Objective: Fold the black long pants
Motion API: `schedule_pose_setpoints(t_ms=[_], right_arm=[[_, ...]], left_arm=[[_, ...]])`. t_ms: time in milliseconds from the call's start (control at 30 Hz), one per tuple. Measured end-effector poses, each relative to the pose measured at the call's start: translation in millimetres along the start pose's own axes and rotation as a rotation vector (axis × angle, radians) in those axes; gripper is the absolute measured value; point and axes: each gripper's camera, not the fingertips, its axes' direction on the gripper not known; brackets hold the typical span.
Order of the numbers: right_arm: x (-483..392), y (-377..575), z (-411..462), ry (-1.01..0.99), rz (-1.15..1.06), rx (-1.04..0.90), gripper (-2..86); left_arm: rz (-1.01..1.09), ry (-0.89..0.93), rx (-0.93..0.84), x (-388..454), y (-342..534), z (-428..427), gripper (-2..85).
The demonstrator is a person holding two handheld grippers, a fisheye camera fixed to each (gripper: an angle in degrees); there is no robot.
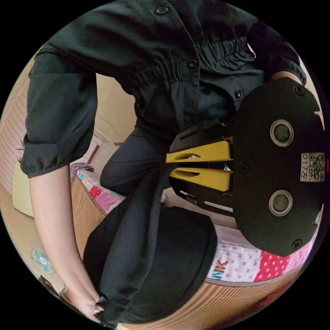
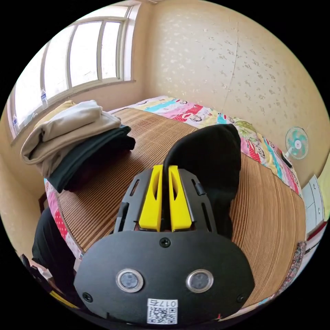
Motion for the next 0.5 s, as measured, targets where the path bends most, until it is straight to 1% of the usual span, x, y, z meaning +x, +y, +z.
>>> schedule_pose_setpoints(t_ms=[33,67,100,167,200,233,267,333,400,500], right_arm=[[-4,2,20,-0.042,0.014,-0.06,2.7],[-6,7,29,-0.068,0.036,-0.087,2.4],[-6,11,30,-0.074,0.045,-0.086,2.2],[-7,33,10,-0.107,0.035,-0.046,1.7],[-6,40,2,-0.107,0.025,-0.034,1.7],[-4,58,-16,-0.088,0.008,-0.009,1.6],[3,78,-37,-0.052,0.01,0.018,1.6],[19,114,-67,-0.01,0.051,0.052,1.7],[42,150,-90,0.001,0.118,0.048,1.9],[84,210,-108,-0.008,0.28,-0.057,2.8]], left_arm=[[-0.115,-0.012,0.007,-13,14,0,3.4],[-0.177,-0.024,0.01,-20,20,0,4.3],[-0.283,-0.059,0.031,-28,33,-3,5.6],[-0.362,-0.155,0.106,-25,50,-17,7.0],[-0.412,-0.221,0.177,-22,59,-29,7.2],[-0.462,-0.245,0.25,-23,66,-41,6.9],[-0.475,-0.236,0.28,-25,69,-47,6.9],[-0.523,-0.15,0.385,-44,72,-64,6.9],[-0.564,-0.087,0.45,-64,69,-73,7.4],[-0.661,-0.059,0.511,-98,53,-86,8.6]])
